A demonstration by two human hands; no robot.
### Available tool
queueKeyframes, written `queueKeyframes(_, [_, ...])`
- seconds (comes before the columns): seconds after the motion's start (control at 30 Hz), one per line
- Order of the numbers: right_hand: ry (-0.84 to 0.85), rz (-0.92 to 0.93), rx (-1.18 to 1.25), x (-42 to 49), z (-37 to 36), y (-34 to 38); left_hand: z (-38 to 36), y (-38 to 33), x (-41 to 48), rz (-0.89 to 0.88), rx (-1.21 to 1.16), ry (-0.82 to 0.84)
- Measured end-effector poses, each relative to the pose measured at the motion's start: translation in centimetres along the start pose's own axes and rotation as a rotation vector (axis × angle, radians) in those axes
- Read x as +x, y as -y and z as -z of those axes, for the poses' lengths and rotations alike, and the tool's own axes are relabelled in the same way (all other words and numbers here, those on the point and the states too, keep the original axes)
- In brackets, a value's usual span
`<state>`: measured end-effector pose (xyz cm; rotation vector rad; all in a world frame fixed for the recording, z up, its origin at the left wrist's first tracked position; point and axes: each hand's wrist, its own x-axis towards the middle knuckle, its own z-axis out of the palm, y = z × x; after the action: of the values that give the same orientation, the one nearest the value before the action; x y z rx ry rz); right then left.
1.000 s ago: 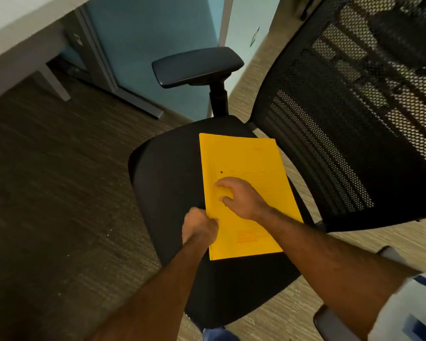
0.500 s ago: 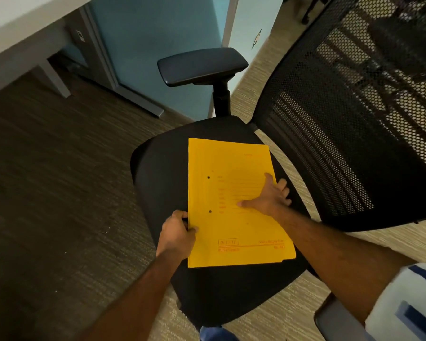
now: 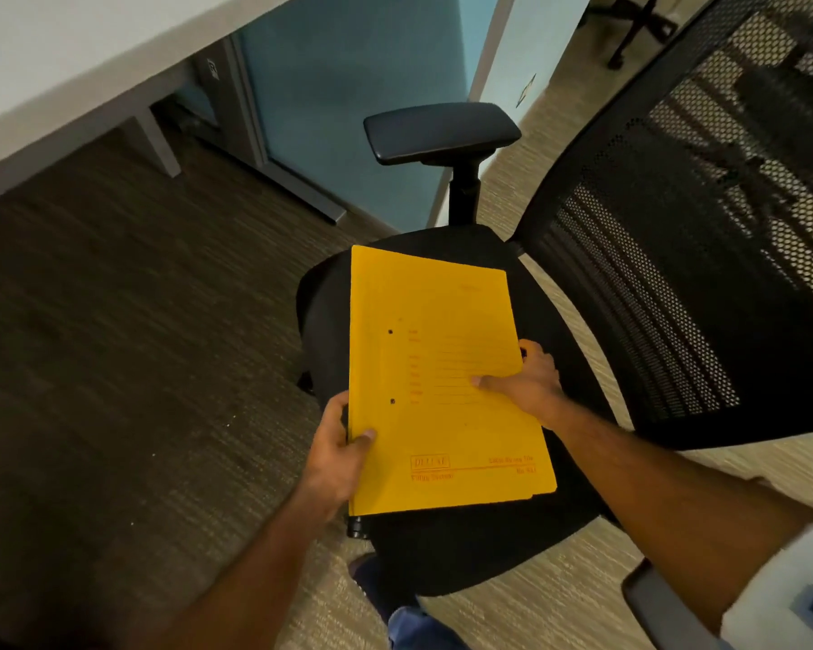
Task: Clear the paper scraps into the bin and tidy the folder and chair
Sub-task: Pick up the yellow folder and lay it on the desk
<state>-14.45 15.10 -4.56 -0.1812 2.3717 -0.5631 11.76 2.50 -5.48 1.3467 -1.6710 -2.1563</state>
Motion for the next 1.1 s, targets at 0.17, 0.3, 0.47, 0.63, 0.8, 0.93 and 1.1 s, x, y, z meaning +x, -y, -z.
queueKeyframes(0.17, [0.228, -0.002, 0.414, -3.3, -1.0, 2.5, 3.8, -0.3, -2.7, -0.057, -0.095, -0.081])
queueKeyframes(0.3, [0.383, 0.043, 0.459, -6.1, -0.3, 5.3, 7.5, -0.9, -5.9, -0.102, -0.103, -0.137])
queueKeyframes(0.47, [0.364, 0.139, 0.444, -10.6, 0.2, 9.6, 10.3, -3.5, -10.0, -0.121, -0.124, -0.187])
queueKeyframes(0.63, [0.383, 0.184, 0.438, -15.4, 1.1, 13.1, 13.2, -7.0, -14.6, -0.152, -0.152, -0.217])
queueKeyframes(0.8, [0.518, 0.220, 0.474, -20.5, 1.3, 14.2, 16.3, -9.4, -18.7, -0.189, -0.167, -0.228])
queueKeyframes(0.93, [0.691, 0.279, 0.443, -25.2, 0.3, 14.6, 19.2, -10.5, -22.3, -0.233, -0.230, -0.276])
queueKeyframes(1.1, [0.613, 0.401, 0.462, -31.0, -2.7, 17.1, 23.6, -10.4, -27.1, -0.245, -0.237, -0.332])
